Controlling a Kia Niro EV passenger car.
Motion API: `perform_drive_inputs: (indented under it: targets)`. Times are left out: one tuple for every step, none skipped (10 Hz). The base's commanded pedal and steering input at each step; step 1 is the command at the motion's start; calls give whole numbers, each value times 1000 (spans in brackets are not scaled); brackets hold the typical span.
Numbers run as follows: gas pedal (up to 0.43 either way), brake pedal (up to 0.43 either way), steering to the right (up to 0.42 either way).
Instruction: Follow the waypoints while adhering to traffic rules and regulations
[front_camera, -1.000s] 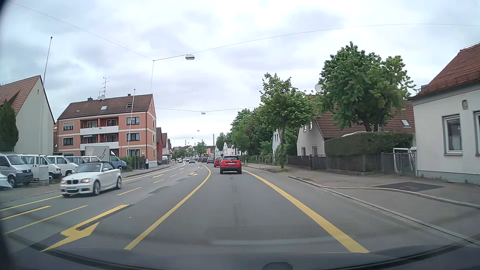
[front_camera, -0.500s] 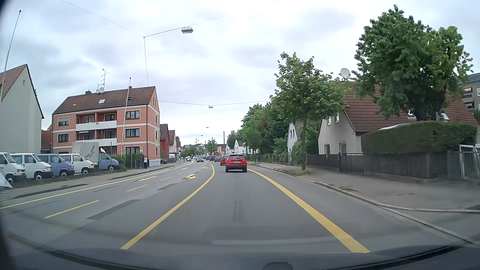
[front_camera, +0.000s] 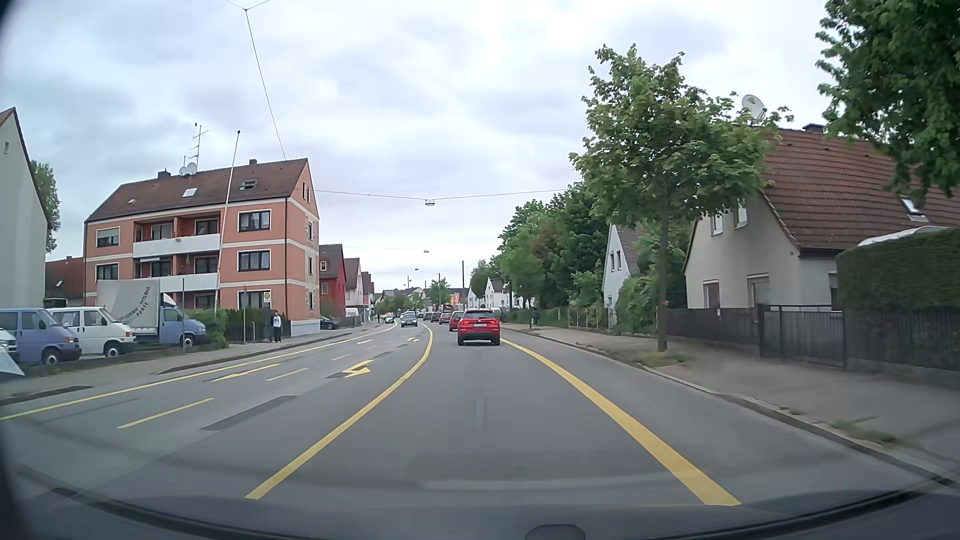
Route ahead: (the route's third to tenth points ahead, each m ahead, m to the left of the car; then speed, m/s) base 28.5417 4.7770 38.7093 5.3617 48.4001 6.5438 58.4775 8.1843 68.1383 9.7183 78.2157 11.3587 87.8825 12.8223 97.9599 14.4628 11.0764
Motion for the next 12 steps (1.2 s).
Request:
perform_drive_inputs:
  targets:
    - [157,0,-21]
    - [157,0,-21]
    - [157,0,-21]
    - [157,0,-21]
    - [157,0,-21]
    - [157,0,-20]
    - [169,0,-20]
    - [169,0,-20]
    - [169,0,-16]
    - [169,0,-11]
    - [169,0,-9]
    - [169,0,-10]
